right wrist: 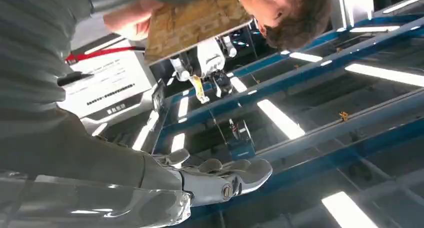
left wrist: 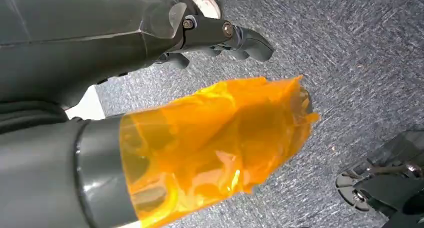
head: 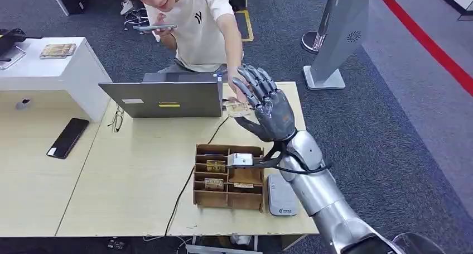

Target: Pass the card to the sensor for recognition and then transmit it.

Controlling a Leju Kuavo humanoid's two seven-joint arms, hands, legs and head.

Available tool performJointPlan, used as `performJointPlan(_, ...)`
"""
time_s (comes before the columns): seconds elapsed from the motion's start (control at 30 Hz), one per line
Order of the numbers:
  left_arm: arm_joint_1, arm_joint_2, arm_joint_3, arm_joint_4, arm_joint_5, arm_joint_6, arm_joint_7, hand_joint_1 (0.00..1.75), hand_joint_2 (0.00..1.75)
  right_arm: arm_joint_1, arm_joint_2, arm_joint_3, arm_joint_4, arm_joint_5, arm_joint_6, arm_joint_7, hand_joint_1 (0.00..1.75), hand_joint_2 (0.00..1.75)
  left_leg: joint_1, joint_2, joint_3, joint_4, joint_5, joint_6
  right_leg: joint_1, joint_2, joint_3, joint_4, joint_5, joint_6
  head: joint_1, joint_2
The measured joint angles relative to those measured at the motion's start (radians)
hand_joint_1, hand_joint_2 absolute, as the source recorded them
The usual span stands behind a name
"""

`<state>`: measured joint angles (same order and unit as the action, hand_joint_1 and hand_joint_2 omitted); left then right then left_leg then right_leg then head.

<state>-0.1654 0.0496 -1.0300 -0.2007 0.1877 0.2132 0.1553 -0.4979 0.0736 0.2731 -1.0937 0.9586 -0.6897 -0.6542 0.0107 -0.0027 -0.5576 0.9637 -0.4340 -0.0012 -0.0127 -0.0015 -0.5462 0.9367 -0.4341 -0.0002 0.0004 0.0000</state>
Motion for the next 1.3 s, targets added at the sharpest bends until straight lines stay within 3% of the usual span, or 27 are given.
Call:
performJointPlan(0.03,0.0,0.0,0.0,0.0,-0.001,-0.001,0.0,0.0,0.0,-0.001,0.002,0.0,0.006,-0.005,0.0,-0.002,1.64,1.75,0.0,0.0,0.0,0.0,0.0,0.0,0.0,0.0,0.0,0.0,0.0,0.0,0.0,0.0)
performJointPlan(0.23,0.0,0.0,0.0,0.0,-0.002,-0.003,0.005,0.0,0.0,-0.006,0.01,0.002,0.04,-0.019,-0.001,-0.009,1.73,1.75,0.0,0.0,0.0,0.0,0.0,0.0,0.0,0.0,0.0,0.0,0.0,0.0,0.0,0.0)
performJointPlan(0.6,0.001,-0.001,0.0,0.0,-0.003,-0.005,0.012,0.0,0.0,-0.007,0.012,0.009,0.073,-0.042,-0.001,-0.007,1.73,1.75,0.0,0.0,0.0,0.0,0.0,0.0,0.0,0.0,0.0,0.0,0.0,0.0,0.0,0.0)
performJointPlan(0.67,0.001,-0.001,0.0,0.0,-0.003,-0.005,0.012,0.0,0.0,-0.008,0.012,0.01,0.077,-0.043,-0.002,-0.007,1.64,1.75,0.0,0.0,0.0,0.0,0.0,0.0,0.0,0.0,0.0,0.0,0.0,0.0,0.0,0.0)
performJointPlan(0.87,0.001,-0.001,0.0,0.0,-0.004,-0.005,0.014,0.0,0.0,-0.007,0.012,0.015,0.083,-0.064,-0.002,-0.005,1.75,1.75,0.0,0.0,0.0,0.0,0.0,0.0,0.0,0.0,0.0,0.0,0.0,0.0,0.0,0.0)
performJointPlan(1.0,0.002,-0.002,0.001,0.0,-0.005,-0.005,0.017,0.0,0.0,-0.007,0.012,0.018,0.092,-0.086,-0.002,-0.005,1.73,1.75,0.0,0.0,0.0,0.0,0.0,0.0,0.0,0.0,0.0,0.0,0.0,0.0,0.0,0.0)
performJointPlan(1.3,0.007,-0.002,0.014,0.0,-0.008,-0.002,0.024,0.0,0.0,-0.006,0.008,0.057,0.114,-0.332,-0.003,0.037,1.75,1.75,0.0,0.0,0.0,0.0,0.0,0.0,0.0,0.0,0.0,0.0,0.0,0.0,0.0,0.0)
